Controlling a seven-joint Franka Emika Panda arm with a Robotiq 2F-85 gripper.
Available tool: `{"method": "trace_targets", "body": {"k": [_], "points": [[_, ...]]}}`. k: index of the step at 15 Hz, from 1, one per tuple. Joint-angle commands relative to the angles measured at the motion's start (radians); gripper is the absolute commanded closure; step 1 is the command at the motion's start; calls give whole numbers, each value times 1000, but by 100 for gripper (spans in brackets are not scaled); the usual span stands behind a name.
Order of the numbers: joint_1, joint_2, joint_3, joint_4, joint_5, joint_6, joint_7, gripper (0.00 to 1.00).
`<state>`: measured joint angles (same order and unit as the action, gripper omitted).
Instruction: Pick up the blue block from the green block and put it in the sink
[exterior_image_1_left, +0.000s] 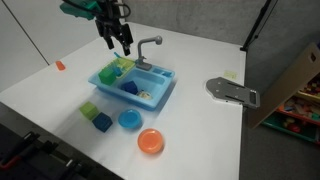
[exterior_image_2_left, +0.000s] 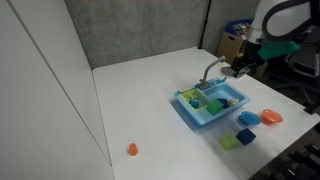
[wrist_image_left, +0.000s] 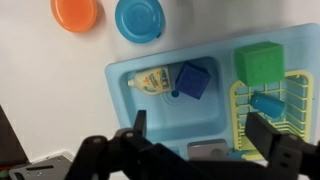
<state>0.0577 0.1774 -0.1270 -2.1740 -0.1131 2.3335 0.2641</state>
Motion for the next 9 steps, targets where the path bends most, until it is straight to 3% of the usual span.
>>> {"method": "trace_targets", "body": {"k": [1, 9], "points": [[-23, -118, 40, 4, 34, -179, -25, 0], [-35, -337, 88, 22, 79, -533, -53, 0]]}}
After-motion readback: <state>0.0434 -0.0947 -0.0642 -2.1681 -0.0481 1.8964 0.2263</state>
